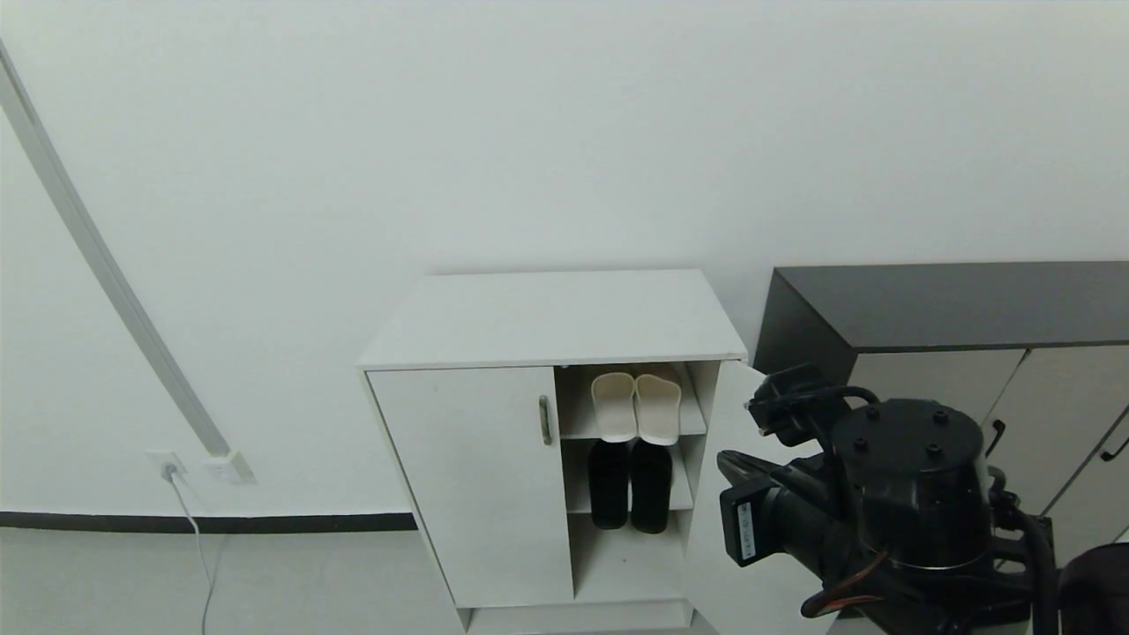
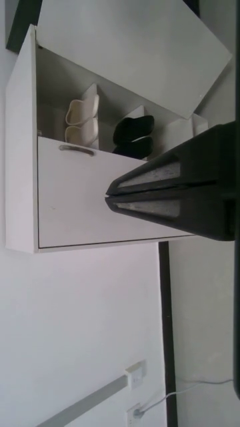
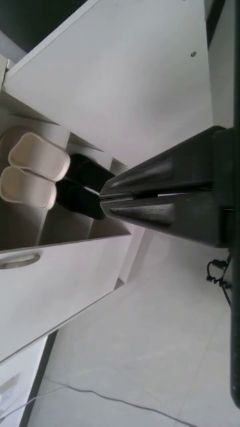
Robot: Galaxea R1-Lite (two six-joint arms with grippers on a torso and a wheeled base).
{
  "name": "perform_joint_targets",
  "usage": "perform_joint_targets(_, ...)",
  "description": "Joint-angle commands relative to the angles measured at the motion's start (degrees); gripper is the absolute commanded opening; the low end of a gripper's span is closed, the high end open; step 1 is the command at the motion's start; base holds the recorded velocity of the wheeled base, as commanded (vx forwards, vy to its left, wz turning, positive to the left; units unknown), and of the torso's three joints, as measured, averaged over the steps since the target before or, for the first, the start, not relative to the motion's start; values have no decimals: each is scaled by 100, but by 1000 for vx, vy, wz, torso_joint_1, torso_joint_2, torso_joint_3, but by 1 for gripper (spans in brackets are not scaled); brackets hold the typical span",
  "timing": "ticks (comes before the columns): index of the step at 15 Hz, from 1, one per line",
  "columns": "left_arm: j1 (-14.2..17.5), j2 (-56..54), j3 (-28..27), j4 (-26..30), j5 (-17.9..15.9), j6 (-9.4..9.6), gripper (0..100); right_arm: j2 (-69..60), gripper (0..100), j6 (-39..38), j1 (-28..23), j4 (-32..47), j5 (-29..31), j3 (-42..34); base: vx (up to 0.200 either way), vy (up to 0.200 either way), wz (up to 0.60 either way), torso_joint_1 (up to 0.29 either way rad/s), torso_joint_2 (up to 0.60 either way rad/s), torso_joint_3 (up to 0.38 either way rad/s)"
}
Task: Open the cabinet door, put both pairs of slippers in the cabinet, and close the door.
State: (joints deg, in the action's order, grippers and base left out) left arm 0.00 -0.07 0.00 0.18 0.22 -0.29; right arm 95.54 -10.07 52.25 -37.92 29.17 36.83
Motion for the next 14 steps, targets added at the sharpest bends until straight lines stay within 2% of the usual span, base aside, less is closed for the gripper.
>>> perform_joint_targets(1,0,7,0,-1,4,12,0,18,0,14,-74,-4,-8,0,0,0,-600,2,-2,-2)
perform_joint_targets(5,0,7,0,-1,4,3,0,88,0,31,-206,-48,-43,0,0,0,-600,9,-1,0)
perform_joint_targets(9,0,7,0,-1,4,3,0,272,0,40,-408,-417,-52,-53,0,0,0,0,0,0)
perform_joint_targets(14,0,7,0,-1,4,-6,0,325,0,49,-444,-505,1,-97,0,0,0,0,0,0)
